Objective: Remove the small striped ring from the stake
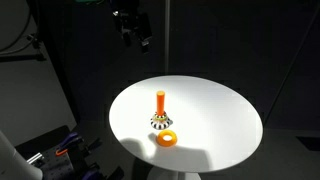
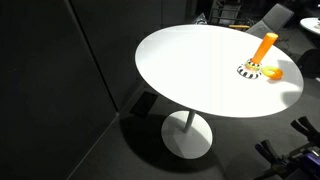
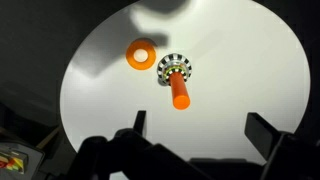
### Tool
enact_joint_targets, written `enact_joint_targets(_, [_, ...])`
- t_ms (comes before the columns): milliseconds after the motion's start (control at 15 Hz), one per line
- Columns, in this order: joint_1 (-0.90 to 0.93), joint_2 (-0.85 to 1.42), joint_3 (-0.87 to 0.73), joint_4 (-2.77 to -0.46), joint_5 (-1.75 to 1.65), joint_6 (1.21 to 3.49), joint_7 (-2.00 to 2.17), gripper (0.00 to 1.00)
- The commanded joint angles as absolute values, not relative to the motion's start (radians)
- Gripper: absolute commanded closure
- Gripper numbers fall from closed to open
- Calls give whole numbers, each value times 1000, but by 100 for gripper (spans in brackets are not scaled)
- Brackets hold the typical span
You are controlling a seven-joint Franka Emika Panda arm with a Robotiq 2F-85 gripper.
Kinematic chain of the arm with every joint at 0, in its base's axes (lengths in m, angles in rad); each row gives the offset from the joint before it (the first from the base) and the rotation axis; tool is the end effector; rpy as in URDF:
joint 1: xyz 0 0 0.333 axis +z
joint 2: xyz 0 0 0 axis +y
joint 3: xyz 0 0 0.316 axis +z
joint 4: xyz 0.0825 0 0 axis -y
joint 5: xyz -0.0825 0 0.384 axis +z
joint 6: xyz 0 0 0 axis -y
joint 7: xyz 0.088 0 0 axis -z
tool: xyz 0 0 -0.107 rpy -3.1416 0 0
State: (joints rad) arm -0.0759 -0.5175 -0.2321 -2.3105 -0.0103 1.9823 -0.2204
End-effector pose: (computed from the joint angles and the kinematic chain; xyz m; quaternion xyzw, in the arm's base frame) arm 0.3942 -0.1392 0.5494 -0.9942 0.0323 -0.0987 0.0284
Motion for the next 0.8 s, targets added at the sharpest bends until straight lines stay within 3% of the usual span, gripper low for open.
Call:
enact_joint_targets(0, [-91,-515,-220,-2307,-3,1980,-227,0])
enact_joint_targets(733, [-67,-441,-185,-2296,33,2031,-203,0])
